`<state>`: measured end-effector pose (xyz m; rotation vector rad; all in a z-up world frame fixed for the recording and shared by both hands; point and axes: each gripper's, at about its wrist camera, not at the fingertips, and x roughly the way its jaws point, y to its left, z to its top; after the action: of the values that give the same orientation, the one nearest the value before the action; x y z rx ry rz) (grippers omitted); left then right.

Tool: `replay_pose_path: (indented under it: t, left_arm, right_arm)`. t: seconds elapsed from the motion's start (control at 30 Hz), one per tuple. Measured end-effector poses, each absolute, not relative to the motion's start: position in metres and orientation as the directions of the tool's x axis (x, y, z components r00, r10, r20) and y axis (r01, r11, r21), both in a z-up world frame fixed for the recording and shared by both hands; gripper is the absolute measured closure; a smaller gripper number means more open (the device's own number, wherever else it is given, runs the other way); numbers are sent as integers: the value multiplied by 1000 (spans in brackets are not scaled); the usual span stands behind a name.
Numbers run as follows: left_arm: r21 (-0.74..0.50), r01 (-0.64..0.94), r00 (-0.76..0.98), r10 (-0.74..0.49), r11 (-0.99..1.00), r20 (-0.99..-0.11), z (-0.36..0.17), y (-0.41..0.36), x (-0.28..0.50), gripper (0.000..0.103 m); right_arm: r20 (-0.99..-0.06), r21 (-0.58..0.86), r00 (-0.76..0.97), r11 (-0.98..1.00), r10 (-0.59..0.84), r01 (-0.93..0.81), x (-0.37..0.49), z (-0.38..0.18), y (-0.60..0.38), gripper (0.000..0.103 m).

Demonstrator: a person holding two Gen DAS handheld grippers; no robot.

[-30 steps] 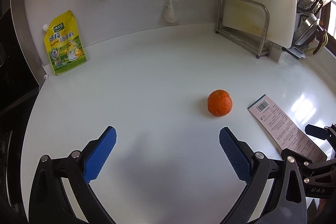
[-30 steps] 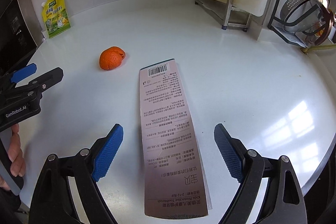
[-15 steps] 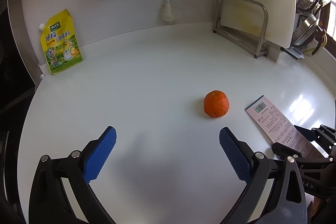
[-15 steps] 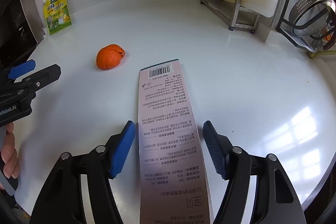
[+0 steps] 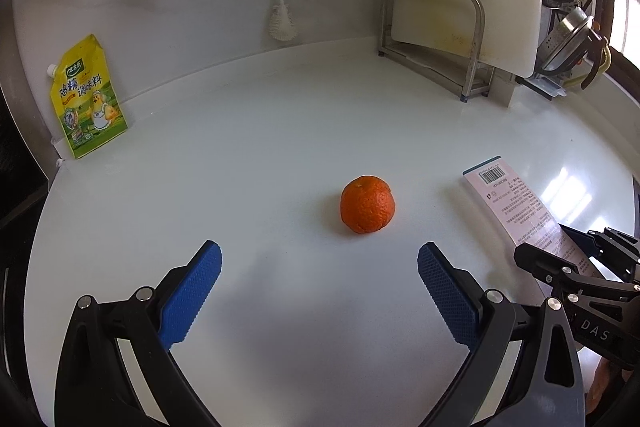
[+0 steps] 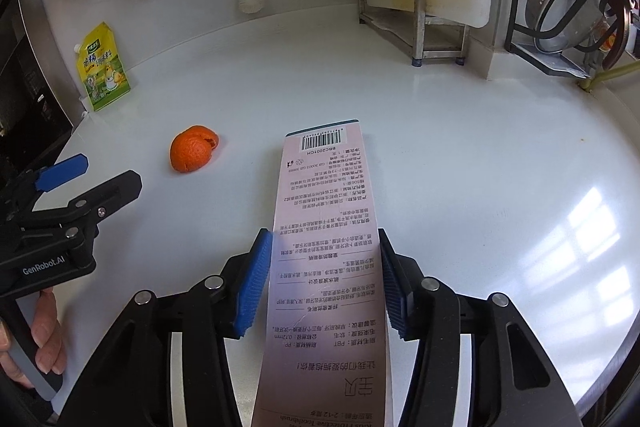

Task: Collect trash
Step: 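Close the right tool on the pink receipt, then grasp the orange with the left tool while the right tool holds the receipt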

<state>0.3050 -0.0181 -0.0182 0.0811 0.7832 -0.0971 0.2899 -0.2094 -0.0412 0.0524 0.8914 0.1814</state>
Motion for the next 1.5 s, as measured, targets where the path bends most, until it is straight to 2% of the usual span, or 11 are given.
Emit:
replay_pose_path:
  t: [0.23,0.4,0.93,1.13,1.23,1.3,1.37,1.5]
  left_arm:
    - [12,110,669,-65,994,-740,-27,-31,327,6]
    - [107,77,662,30,991,-749,-34,-38,345,6]
    - [84,50,602,37,995,-797,-46,-35,380,8]
    - [94,89,621,19,992,-784,-43,-41,375,26]
    - [91,107,630,3,990,-777,-42,-43,372,40]
    - [93,127,636,-9,988,-772,-42,-46,369,56]
    - [97,141,640,-16,985,-768,-41,-49,366,66]
    - [79,144,649,-34,986,-760,-39,-43,357,76]
  right_arm:
    - [-757,165,625,981,193,-103,292,-39,-226,54]
    - [-748,185,635,980,193,-79,292,-36,-237,54]
    - [-748,192,635,979,190,-67,294,-38,-240,54]
    - [-740,184,646,980,187,-73,291,-35,-239,54]
    - [-733,184,653,979,193,-83,288,-35,-237,54]
    - [-728,182,658,979,194,-88,287,-34,-236,54]
    - [-724,182,661,979,196,-91,286,-33,-236,54]
    - [-721,195,663,977,201,-85,283,-33,-238,54]
